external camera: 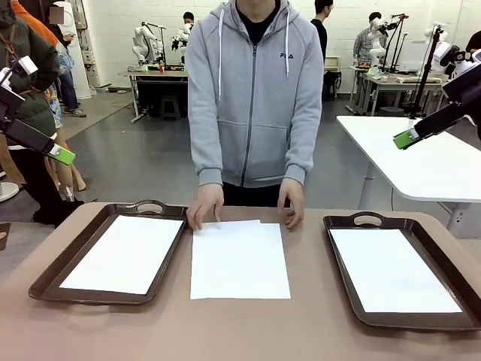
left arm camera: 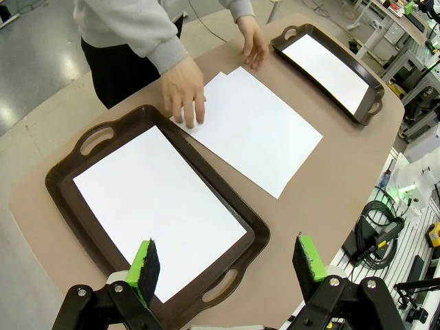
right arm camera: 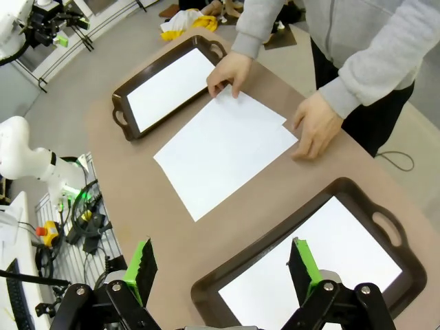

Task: Sort the A4 documents.
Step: Receive the A4 Paper.

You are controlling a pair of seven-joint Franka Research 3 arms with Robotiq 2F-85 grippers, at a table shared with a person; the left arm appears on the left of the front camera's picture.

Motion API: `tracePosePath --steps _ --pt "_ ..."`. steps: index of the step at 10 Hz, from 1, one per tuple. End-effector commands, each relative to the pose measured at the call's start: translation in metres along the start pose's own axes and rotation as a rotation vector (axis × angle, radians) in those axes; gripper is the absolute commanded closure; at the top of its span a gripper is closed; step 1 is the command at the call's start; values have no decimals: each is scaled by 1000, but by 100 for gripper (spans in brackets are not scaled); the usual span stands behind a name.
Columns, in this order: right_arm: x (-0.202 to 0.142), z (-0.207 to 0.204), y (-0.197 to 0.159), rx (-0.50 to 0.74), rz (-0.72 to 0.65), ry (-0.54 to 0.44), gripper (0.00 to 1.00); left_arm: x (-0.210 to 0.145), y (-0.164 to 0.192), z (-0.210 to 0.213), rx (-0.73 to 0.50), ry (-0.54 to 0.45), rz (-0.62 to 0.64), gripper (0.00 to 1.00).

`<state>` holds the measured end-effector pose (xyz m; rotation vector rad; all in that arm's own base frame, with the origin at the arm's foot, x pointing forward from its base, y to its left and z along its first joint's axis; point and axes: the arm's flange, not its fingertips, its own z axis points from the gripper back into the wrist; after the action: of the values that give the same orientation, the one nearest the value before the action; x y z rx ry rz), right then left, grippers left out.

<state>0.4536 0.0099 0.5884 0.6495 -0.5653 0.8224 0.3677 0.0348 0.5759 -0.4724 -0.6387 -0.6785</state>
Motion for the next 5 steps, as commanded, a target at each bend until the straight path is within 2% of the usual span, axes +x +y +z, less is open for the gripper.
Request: tracePosePath --steps 1,5 --pt "1 0 1 -3 4 -2 0 0 -1 0 5 2 1 0" --pt "1 0 1 -3 4 -2 0 0 -1 0 5 2 1 0"
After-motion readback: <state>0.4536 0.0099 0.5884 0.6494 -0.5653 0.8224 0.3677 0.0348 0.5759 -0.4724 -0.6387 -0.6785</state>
